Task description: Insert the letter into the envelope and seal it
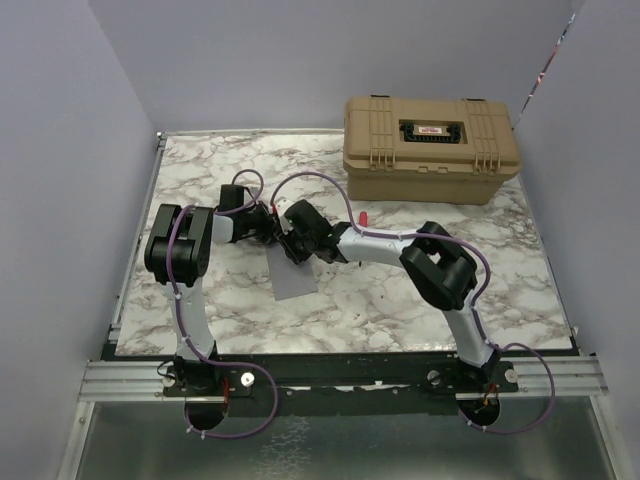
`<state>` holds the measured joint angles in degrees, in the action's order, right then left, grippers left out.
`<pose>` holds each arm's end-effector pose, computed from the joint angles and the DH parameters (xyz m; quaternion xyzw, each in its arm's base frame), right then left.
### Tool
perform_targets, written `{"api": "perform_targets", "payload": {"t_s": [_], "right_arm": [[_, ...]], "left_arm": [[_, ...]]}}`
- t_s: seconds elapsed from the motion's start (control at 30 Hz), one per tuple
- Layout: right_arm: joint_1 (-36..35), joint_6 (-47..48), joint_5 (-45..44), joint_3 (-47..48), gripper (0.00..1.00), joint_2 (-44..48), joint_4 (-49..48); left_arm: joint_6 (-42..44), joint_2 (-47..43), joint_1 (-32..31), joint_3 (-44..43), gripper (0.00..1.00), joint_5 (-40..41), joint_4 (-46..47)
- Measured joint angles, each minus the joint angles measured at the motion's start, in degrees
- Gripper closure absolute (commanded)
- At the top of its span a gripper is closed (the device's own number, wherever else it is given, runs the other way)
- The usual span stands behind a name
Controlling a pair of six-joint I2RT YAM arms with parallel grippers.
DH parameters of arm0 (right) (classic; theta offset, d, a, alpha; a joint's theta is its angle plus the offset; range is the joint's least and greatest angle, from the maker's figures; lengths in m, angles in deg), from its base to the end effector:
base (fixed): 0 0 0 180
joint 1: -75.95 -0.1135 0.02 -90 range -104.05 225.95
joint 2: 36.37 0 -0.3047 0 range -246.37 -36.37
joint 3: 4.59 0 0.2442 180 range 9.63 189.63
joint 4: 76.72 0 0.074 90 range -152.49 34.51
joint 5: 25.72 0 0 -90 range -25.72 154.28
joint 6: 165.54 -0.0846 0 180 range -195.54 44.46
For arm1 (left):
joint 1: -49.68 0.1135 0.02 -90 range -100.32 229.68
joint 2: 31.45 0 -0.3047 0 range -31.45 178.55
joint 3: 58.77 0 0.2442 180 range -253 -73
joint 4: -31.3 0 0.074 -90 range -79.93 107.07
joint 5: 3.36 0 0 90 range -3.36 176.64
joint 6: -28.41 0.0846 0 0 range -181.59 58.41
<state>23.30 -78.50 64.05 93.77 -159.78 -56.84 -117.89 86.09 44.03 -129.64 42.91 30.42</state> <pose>0.3165 0.4142 0.1524 -0.3874 0.8385 0.1771 0.3399 0.4119 -0.0995 0.1063 -0.2482 0.8396 -0.4706 0.1094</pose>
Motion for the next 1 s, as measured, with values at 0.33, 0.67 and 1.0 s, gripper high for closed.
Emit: {"api": "perform_targets", "payload": {"t_s": [0.33,0.67,1.0], "right_arm": [[-0.3,0.0,-0.2,-2.9,0.64,1.2,-2.6],[-1.6,0.1,-0.2,-7.7,0.71,4.6,-3.3],[-2.3,-1.7,1.4,-14.5,0.83,10.3,-1.4]], "left_arm": [[0.0,0.1,0.0,-0.2,1.00,-0.1,-0.4],[0.1,0.2,0.1,-0.3,1.00,-0.4,-0.5],[0.8,0.4,0.1,-1.0,1.00,-0.6,-1.6]]}}
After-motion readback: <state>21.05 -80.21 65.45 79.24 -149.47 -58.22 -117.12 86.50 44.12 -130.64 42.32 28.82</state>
